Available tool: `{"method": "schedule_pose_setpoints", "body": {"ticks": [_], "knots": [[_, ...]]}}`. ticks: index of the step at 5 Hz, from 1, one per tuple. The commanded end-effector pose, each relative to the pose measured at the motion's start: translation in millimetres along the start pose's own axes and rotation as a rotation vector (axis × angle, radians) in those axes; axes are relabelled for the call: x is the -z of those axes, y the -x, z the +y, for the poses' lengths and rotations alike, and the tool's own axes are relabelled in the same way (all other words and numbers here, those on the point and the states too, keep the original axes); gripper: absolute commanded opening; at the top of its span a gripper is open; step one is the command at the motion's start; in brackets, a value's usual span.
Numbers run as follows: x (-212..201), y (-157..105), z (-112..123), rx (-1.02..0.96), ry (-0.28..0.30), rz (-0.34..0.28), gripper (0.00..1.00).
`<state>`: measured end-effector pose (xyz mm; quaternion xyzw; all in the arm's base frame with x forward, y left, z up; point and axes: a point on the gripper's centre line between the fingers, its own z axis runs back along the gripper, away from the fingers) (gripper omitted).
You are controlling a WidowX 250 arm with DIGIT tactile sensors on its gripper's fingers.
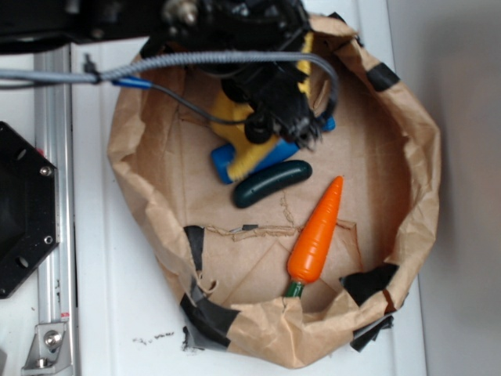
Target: Grab the yellow cloth.
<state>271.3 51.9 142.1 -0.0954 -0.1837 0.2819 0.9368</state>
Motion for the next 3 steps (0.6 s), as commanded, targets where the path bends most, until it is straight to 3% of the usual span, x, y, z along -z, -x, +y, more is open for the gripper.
{"method": "schedule_pose_setpoints", "body": {"ticks": [1, 2, 3], "knots": [[-57.0, -10.3, -42.6, 0.380, 0.019, 0.075, 0.00], [-52.7, -2.3, -45.7, 0.417, -0.097, 0.074, 0.00], [-48.0, -1.5, -34.9, 0.403, -0.161, 0.064, 0.00]]}}
